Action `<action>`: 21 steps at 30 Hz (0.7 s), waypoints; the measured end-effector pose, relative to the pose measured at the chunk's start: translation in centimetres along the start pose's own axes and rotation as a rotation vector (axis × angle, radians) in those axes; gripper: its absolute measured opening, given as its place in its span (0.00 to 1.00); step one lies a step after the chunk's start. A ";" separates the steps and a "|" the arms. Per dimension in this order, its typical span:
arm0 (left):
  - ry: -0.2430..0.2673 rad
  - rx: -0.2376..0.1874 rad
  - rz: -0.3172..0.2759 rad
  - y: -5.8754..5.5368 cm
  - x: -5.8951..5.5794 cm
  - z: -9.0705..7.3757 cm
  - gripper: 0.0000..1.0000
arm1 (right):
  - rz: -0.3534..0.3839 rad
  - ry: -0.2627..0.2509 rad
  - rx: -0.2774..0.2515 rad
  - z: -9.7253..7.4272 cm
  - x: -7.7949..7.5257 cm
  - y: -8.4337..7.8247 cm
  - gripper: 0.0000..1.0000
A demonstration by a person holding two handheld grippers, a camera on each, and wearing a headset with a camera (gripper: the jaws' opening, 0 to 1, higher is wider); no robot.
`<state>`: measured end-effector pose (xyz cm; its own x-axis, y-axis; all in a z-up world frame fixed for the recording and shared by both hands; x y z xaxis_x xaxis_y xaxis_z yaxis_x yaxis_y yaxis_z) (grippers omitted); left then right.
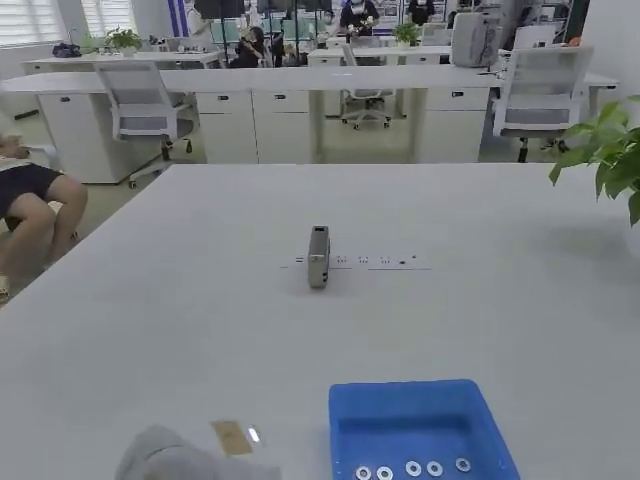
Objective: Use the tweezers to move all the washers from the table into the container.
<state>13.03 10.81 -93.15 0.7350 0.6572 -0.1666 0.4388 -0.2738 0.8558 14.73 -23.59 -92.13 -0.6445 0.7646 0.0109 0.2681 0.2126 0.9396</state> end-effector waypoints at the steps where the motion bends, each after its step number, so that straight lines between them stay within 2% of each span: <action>1: 0.048 -0.057 -0.023 0.4 -0.1 -0.6 0.46 | -0.012 -0.016 0.013 0.0 -0.1 -0.2 0.76; 4: 0.137 -0.156 -0.021 1.1 -0.4 -1.6 0.61 | -0.011 -0.022 0.028 0.2 -0.3 -0.5 0.80; 7: 0.243 -0.223 -0.026 1.2 -0.5 -2.2 0.74 | -0.002 -0.027 0.041 0.2 -0.4 -0.7 0.81; 10: 0.315 -0.315 -0.081 0.9 -0.6 -2.6 0.88 | -0.003 -0.038 0.042 0.1 -0.5 -0.7 0.83; 12: 0.335 -0.349 -0.093 0.9 -0.7 -2.8 0.95 | 0.005 -0.045 0.037 0.1 -0.6 -0.8 0.85; 13: 0.331 -0.358 -0.074 0.9 -0.8 -2.8 0.99 | 0.011 -0.046 0.032 0.1 -0.7 -0.8 0.86; 15: 0.367 -0.386 -0.040 1.2 -0.7 -2.9 0.99 | 0.029 -0.054 0.016 0.0 -0.8 -0.7 0.88; 16: 0.366 -0.386 -0.042 1.2 -0.7 -2.9 0.99 | 0.027 -0.064 0.006 -0.1 -0.8 -0.6 0.90; 19: 0.373 -0.430 -0.079 1.1 -0.4 -3.3 0.99 | -0.018 -0.114 -0.011 -0.2 -1.1 -0.3 0.99; 20: 0.378 -0.430 -0.083 1.0 -0.3 -3.3 0.99 | -0.030 -0.143 0.003 -0.4 -1.3 -0.4 0.98; 21: 0.398 -0.433 -0.098 0.9 0.0 -3.4 0.99 | -0.052 -0.147 -0.017 -0.3 -1.4 -0.1 0.99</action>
<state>11.69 12.98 -90.67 0.4146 0.9007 -0.1298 0.1822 0.0575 0.9816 15.35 -24.87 -92.16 -0.5451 0.8339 -0.0865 0.2246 0.2447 0.9432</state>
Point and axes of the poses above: the centre of the closed fingertips' face, and the gripper's own axes: z roughly forward along the fingers, x roughly to its left, y roughly out of its top, the point moved 9 cm from there along -z, roughly backward along the fingers, and after that the axes turned 4 degrees about x, right-handed, at the moved point
